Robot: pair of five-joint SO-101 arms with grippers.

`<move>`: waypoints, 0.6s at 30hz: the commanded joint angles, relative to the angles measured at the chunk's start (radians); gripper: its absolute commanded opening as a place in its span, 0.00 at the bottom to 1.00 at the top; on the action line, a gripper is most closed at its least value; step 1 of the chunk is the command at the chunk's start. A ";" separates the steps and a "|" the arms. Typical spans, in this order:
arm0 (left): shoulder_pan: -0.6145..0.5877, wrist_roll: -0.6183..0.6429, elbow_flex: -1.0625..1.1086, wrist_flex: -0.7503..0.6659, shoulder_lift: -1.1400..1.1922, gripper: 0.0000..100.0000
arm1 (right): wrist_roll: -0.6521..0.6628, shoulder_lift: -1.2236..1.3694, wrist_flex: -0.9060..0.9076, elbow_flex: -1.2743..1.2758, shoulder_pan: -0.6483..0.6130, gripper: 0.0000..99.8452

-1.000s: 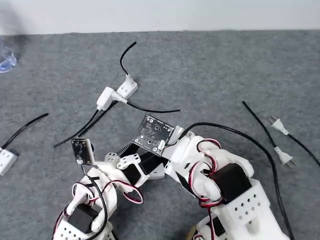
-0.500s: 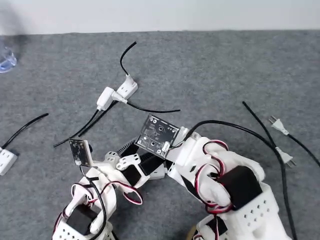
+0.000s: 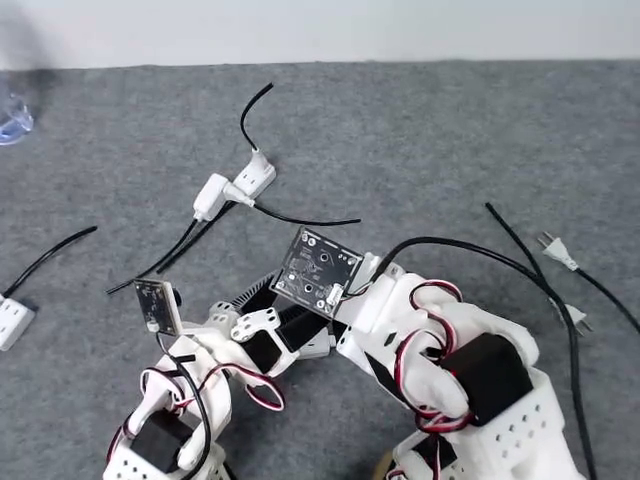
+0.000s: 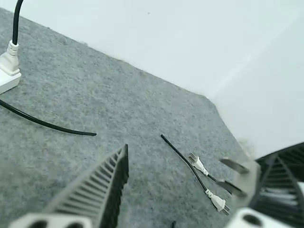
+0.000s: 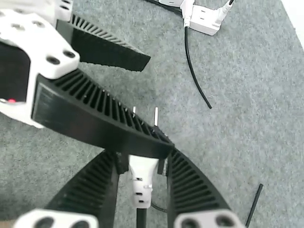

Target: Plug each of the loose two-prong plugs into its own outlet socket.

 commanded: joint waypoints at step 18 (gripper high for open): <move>-0.006 -0.009 0.008 0.020 -0.006 0.40 | -0.014 -0.094 0.035 -0.167 -0.016 0.01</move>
